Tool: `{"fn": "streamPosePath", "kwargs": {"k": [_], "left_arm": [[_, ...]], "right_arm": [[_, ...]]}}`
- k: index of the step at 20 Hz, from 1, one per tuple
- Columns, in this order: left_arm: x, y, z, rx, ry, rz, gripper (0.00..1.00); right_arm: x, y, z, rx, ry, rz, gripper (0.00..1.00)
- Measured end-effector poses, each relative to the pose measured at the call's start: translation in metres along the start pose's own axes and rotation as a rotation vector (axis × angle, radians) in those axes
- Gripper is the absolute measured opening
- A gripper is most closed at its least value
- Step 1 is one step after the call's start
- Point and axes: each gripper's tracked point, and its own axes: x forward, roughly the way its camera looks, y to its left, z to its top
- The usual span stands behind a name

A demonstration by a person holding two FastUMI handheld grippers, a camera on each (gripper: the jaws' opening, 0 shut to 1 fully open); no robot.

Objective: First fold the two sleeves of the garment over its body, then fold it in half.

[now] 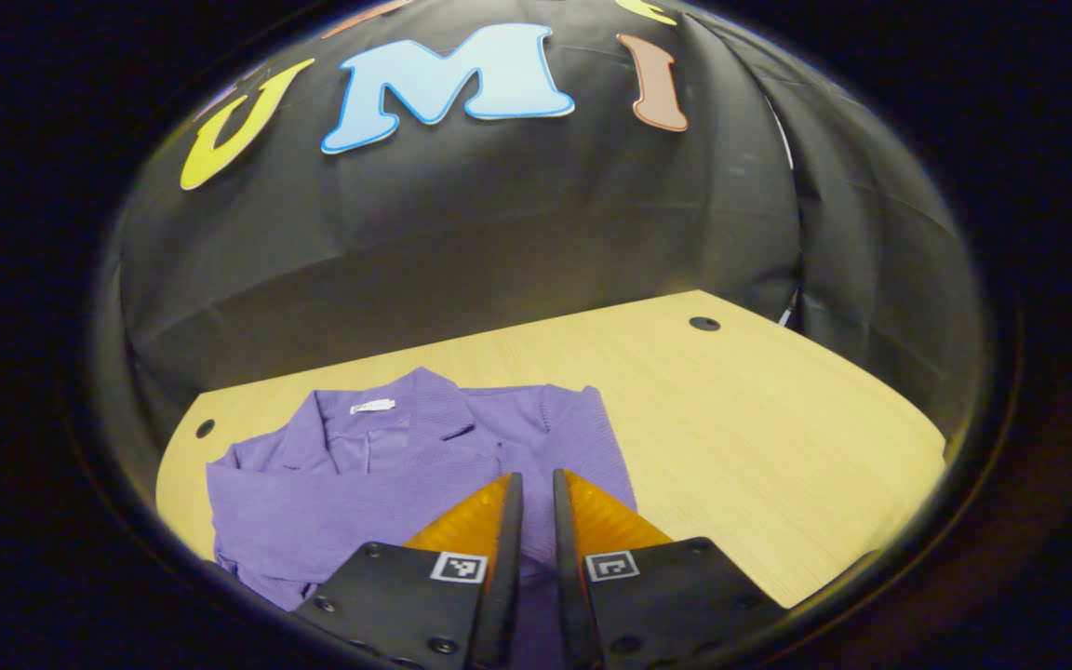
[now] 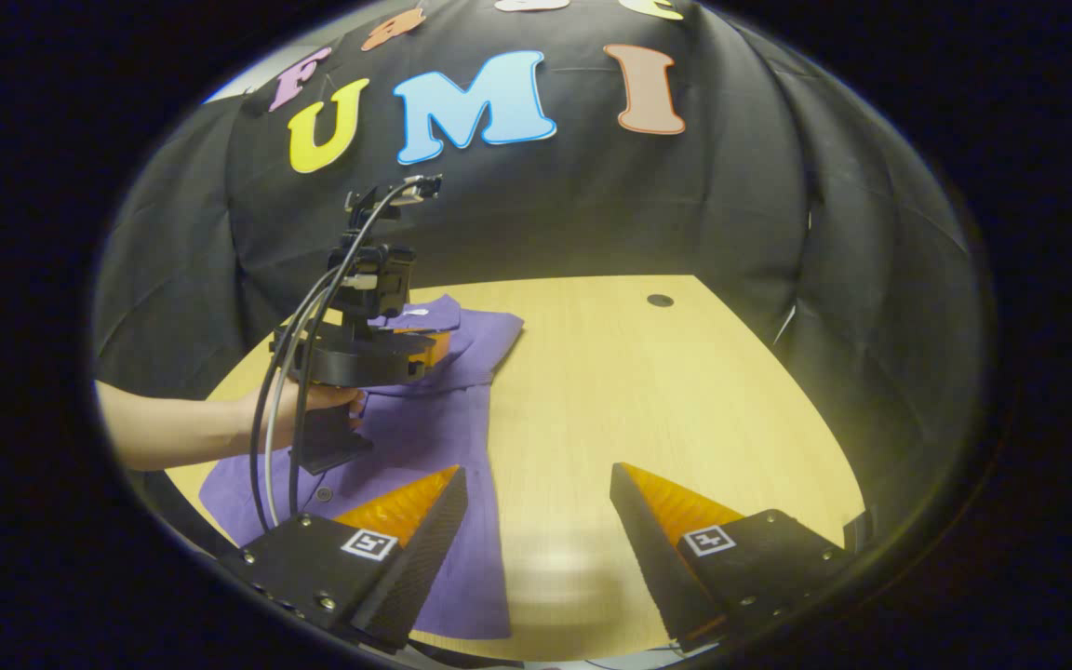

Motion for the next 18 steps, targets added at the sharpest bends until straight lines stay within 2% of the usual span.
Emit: {"fn": "streamPosePath", "kwargs": {"k": [1, 2, 4, 5, 6, 8, 9, 12, 18], "left_arm": [[-0.004, -0.001, 0.003, 0.004, -0.008, -0.008, 0.28], [-0.008, -0.001, 0.005, 0.004, -0.018, -0.015, 0.41], [-0.019, 0.001, 0.011, -0.012, -0.038, -0.022, 0.58], [-0.027, 0.005, 0.013, -0.028, -0.049, -0.020, 0.50], [-0.036, 0.008, 0.016, -0.048, -0.062, -0.018, 0.60], [-0.058, 0.020, 0.015, -0.095, -0.081, -0.019, 0.75], [-0.072, 0.027, 0.014, -0.116, -0.088, -0.014, 0.78], [-0.118, 0.063, 0.002, -0.154, -0.105, 0.026, 0.95], [-0.220, 0.140, -0.057, -0.147, -0.089, 0.092, 0.94]], "right_arm": [[0.000, 0.002, 0.000, -0.011, -0.001, -0.003, 0.96], [0.000, 0.005, 0.002, -0.013, -0.004, -0.002, 0.96], [0.000, 0.015, 0.002, -0.008, -0.005, 0.007, 0.96], [0.000, 0.020, -0.001, -0.013, -0.003, 0.009, 0.96], [-0.001, 0.025, -0.002, -0.021, 0.000, 0.010, 0.96], [-0.003, 0.035, -0.008, -0.030, 0.004, 0.013, 0.96], [-0.005, 0.040, -0.010, -0.028, 0.006, 0.010, 0.96], [-0.013, 0.054, -0.020, -0.004, 0.012, -0.013, 0.96], [-0.035, 0.082, -0.042, 0.022, 0.003, -0.081, 0.96]]}}
